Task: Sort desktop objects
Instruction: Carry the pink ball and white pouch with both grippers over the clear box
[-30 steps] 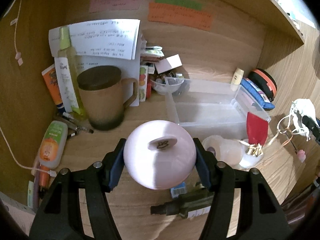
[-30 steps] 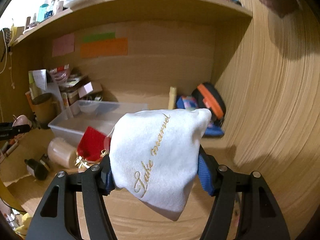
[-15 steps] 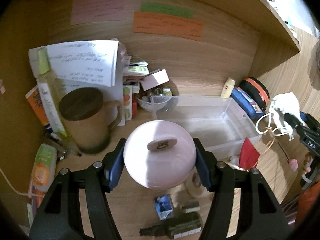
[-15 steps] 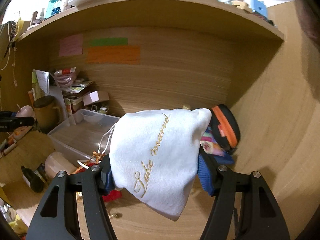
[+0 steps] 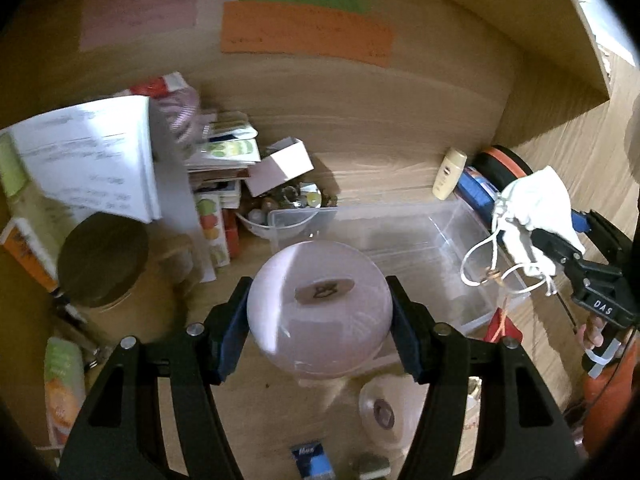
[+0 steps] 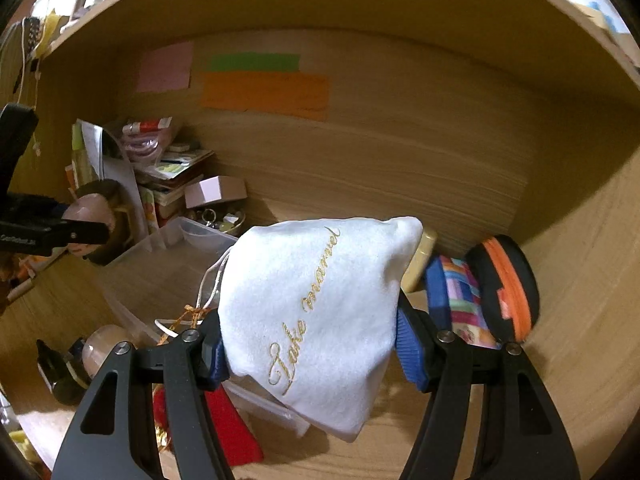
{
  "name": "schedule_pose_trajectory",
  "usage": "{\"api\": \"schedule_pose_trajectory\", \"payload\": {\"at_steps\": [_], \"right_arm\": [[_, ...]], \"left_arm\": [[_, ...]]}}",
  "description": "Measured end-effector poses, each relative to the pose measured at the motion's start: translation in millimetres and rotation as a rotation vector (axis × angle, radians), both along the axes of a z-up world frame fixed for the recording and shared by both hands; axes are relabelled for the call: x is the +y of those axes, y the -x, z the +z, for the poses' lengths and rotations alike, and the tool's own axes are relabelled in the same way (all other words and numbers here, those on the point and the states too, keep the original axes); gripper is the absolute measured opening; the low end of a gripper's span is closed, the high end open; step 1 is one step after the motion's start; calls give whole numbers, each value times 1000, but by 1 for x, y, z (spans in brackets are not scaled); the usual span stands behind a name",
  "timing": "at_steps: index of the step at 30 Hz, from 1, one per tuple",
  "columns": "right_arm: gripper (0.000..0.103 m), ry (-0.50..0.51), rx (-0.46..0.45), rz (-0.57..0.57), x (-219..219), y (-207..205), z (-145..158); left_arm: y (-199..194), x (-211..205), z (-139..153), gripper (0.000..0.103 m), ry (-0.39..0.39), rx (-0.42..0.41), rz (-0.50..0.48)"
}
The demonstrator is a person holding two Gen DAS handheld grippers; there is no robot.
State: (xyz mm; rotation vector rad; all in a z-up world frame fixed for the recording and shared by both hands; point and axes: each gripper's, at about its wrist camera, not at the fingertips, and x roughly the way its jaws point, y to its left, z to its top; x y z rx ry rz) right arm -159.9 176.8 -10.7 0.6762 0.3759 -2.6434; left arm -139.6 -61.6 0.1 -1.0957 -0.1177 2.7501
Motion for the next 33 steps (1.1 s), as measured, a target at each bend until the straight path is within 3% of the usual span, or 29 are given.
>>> {"api": "schedule_pose_trajectory", "payload": {"at_steps": [16, 33], "right_arm": [[63, -85, -146, 66, -30, 48, -44], [63, -223, -264, 167, -59, 75, -71]], "left_arm": [[67, 31, -40, 63, 69, -161, -107], [86, 61, -63, 63, 217, -239, -182]]}}
